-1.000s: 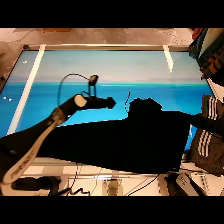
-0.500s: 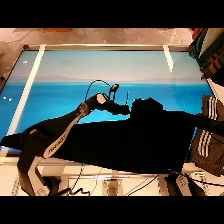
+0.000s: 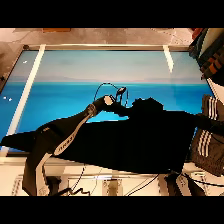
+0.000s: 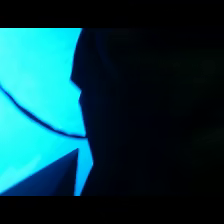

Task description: Fold the clothes and pants, and hang the long-sleeved shirts on hangers.

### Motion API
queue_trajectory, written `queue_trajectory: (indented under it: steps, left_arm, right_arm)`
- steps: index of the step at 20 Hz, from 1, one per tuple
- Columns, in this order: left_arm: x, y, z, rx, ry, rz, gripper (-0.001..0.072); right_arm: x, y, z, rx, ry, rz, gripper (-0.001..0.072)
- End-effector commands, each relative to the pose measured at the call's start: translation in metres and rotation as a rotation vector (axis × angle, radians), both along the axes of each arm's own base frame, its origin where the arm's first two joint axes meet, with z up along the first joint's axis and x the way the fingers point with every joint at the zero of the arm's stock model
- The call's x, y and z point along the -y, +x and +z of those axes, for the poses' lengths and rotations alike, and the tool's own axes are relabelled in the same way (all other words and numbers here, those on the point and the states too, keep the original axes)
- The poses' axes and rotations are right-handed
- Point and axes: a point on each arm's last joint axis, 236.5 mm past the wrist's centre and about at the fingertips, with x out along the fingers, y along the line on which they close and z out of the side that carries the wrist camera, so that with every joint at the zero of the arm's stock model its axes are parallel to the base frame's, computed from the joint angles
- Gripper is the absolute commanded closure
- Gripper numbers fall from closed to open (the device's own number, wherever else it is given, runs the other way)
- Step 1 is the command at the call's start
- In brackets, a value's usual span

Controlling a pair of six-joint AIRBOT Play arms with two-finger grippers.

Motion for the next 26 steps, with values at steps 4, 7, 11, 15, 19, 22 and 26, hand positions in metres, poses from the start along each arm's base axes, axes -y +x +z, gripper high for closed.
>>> queue_trajectory:
  steps: [4,7,11,15,19,22,26]
  left_arm:
    - [0.013,0.029,0.020,0.155,-0.036,0.039,0.0697]
    - [-0.010,0.043,0.060,0.353,0.024,-0.101,0.0699]
    - [-0.068,0.064,0.142,0.704,0.280,-0.235,0.0698]
    - [-0.068,0.013,0.205,0.797,0.310,-0.390,0.0699]
    - [-0.033,-0.099,0.174,0.654,0.299,-0.728,0.0698]
    - [-0.001,-0.208,0.138,0.441,0.194,-0.943,0.0698]
    - [0.025,-0.294,0.106,0.378,0.136,-1.168,0.0697]
  right_arm:
    - [0.000,0.000,0.001,-0.001,0.003,-0.003,0.0696]
    - [0.000,0.000,0.000,-0.016,0.036,-0.034,0.0697]
    - [-0.005,-0.004,-0.009,-0.040,0.072,-0.047,0.0697]
    - [-0.014,-0.010,-0.018,-0.066,0.104,-0.032,0.0697]
    - [-0.015,-0.011,-0.018,-0.069,0.108,-0.028,0.0696]
    - [-0.014,-0.012,-0.020,-0.076,0.102,-0.027,0.0697]
    - [-0.012,-0.015,-0.024,-0.093,0.086,-0.024,0.0697]
